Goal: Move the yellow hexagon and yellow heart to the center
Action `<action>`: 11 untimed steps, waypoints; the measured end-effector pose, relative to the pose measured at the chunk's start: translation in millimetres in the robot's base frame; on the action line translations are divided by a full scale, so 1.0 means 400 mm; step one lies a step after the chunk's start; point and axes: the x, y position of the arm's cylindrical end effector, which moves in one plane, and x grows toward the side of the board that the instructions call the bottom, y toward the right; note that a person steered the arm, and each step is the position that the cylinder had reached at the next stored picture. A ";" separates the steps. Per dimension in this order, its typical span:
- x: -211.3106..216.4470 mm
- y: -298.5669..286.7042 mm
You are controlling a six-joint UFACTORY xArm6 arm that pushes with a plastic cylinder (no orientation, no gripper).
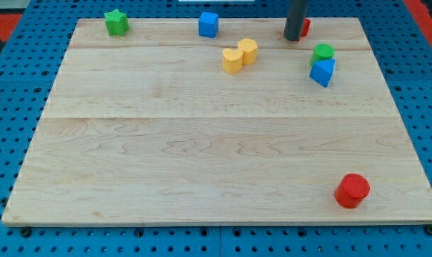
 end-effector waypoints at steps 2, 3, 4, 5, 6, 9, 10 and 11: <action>-0.001 0.003; 0.056 -0.041; 0.092 -0.174; 0.040 -0.173; 0.165 -0.306; 0.262 -0.351; 0.149 -0.467; 0.105 -0.600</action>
